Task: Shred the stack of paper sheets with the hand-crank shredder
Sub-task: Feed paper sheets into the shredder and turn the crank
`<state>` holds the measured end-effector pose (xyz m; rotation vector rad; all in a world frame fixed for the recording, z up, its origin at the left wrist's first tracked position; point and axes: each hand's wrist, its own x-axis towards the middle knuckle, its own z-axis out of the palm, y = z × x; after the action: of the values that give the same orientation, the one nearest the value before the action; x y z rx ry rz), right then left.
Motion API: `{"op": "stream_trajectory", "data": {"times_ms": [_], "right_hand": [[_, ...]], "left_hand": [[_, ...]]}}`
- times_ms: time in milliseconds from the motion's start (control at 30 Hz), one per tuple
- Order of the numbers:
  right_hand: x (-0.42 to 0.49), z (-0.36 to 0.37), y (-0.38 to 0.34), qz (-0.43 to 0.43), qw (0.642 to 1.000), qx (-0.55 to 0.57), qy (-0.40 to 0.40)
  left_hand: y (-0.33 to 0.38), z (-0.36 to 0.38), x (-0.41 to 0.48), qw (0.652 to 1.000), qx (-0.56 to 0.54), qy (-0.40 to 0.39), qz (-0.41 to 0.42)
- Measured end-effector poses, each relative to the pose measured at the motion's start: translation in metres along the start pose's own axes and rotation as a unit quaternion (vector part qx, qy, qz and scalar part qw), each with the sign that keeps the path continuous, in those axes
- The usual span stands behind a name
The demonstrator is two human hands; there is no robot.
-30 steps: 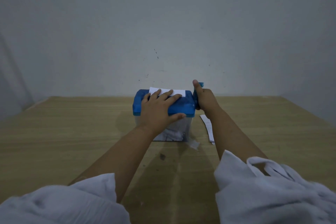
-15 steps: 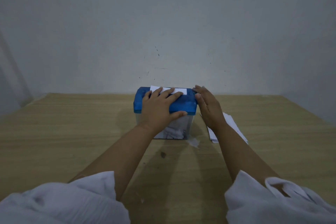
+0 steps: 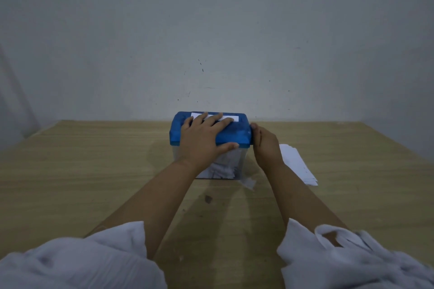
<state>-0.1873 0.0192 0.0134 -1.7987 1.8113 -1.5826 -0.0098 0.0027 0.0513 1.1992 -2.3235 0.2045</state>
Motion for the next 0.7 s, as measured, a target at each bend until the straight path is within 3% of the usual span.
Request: {"op": "stream_trajectory", "data": {"times_ms": [200, 233, 367, 433, 533, 700], "right_hand": [[0.002, -0.004, -0.017, 0.128, 0.986, -0.096, -0.045], [0.003, -0.006, -0.022, 0.141, 0.974, -0.160, -0.080], [0.007, -0.007, -0.031, 0.174, 0.955, -0.221, -0.091], [0.011, -0.011, -0.040, 0.245, 0.945, -0.183, -0.114], [0.017, -0.017, -0.058, 0.356, 0.925, -0.035, -0.129], [0.010, -0.024, -0.055, 0.308, 0.941, 0.002, -0.139]], "left_hand": [[0.003, 0.000, 0.001, 1.000, 0.007, -0.010, -0.011], [0.003, 0.000, 0.001, 1.000, 0.007, -0.012, -0.013], [0.004, -0.003, 0.000, 1.000, 0.009, -0.012, -0.012], [0.005, -0.004, 0.000, 1.000, 0.007, -0.019, -0.015], [0.005, -0.004, 0.000, 0.999, 0.014, -0.025, -0.019], [0.005, -0.005, 0.000, 0.999, 0.014, -0.024, -0.018]]}}
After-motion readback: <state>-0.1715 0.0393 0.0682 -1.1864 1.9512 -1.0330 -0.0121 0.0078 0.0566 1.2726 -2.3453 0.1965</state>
